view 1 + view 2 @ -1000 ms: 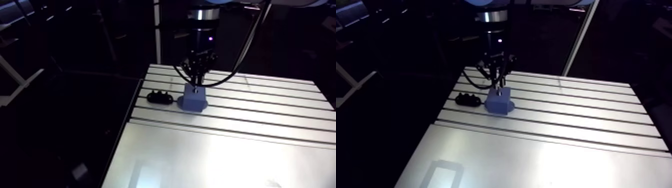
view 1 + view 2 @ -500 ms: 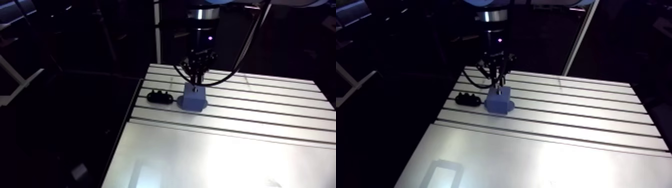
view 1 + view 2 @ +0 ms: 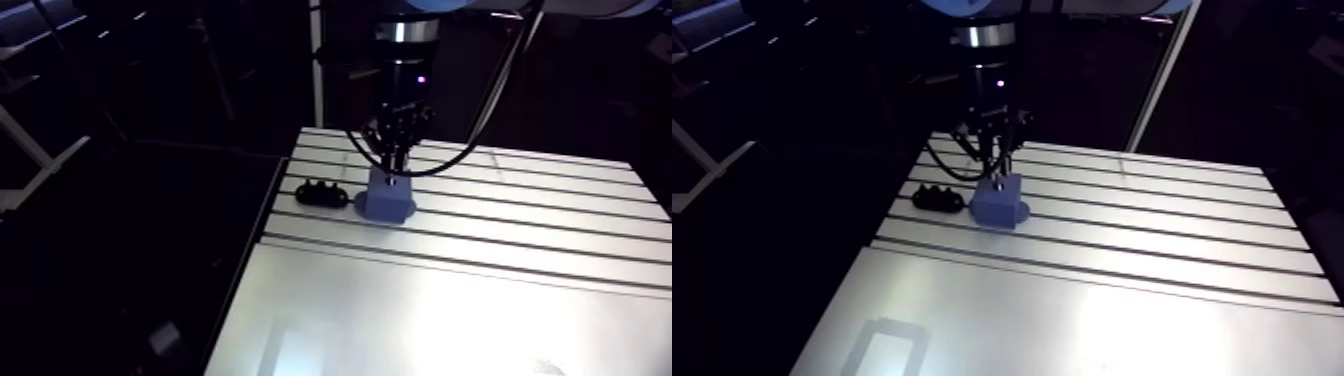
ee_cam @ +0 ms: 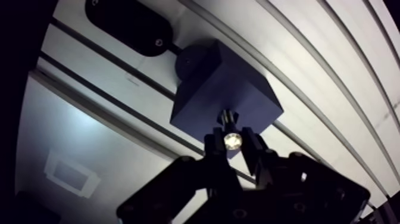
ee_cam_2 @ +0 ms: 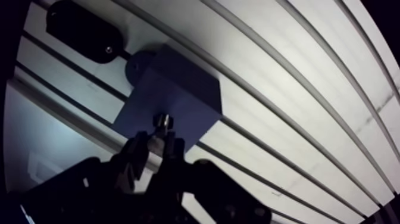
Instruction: Pick up the M10 bolt and insert it into the hex recess until seated.
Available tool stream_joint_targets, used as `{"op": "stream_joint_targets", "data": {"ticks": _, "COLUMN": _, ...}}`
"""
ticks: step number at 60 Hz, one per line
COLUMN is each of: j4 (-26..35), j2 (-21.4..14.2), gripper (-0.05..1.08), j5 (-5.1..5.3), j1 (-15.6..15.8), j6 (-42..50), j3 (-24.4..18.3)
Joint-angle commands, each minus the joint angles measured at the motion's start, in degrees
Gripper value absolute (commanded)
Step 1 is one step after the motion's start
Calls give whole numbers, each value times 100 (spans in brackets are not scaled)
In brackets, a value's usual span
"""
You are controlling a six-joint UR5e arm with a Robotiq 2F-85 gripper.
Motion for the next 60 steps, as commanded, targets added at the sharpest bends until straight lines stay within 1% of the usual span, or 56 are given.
{"op": "stream_joint_targets", "data": {"ticks": 1, "j4": -2, "j2": -9, "gripper": 3, "j5": -20, "j1": 73, "j6": -106, "j3": 77}}
{"op": "stream_joint_targets", "data": {"ticks": 5, "j4": -20, "j2": -9, "gripper": 1, "j5": -27, "j1": 73, "j6": -117, "j3": 86}}
{"op": "stream_joint_targets", "data": {"ticks": 32, "j4": -65, "j2": -27, "gripper": 1, "j5": -29, "j1": 64, "j6": -22, "j3": 70}}
{"op": "stream_joint_targets", "data": {"ticks": 36, "j4": -181, "j2": -27, "gripper": 1, "j5": -28, "j1": 64, "j6": -37, "j3": 61}}
{"op": "stream_joint_targets", "data": {"ticks": 44, "j4": -214, "j2": -36, "gripper": 1, "j5": -36, "j1": 64, "j6": -22, "j3": 61}}
{"op": "stream_joint_targets", "data": {"ticks": 45, "j4": -215, "j2": -43, "gripper": 1, "j5": -22, "j1": 57, "j6": -13, "j3": 53}}
{"op": "stream_joint_targets", "data": {"ticks": 50, "j4": -246, "j2": -52, "gripper": 1, "j5": -20, "j1": 57, "j6": 3, "j3": 36}}
{"op": "stream_joint_targets", "data": {"ticks": 53, "j4": -284, "j2": -77, "gripper": 1, "j5": 5, "j1": 55, "j6": 53, "j3": -14}}
{"op": "stream_joint_targets", "data": {"ticks": 56, "j4": -278, "j2": -87, "gripper": 1, "j5": -1, "j1": 48, "j6": 95, "j3": -47}}
{"op": "stream_joint_targets", "data": {"ticks": 58, "j4": -262, "j2": -103, "gripper": 2, "j5": 5, "j1": 47, "j6": 154, "j3": -82}}
{"op": "stream_joint_targets", "data": {"ticks": 59, "j4": -245, "j2": -128, "gripper": 7, "j5": 6, "j1": 47, "j6": 215, "j3": -110}}
{"op": "stream_joint_targets", "data": {"ticks": 60, "j4": -245, "j2": -128, "gripper": 7, "j5": 6, "j1": 47, "j6": 215, "j3": -110}}
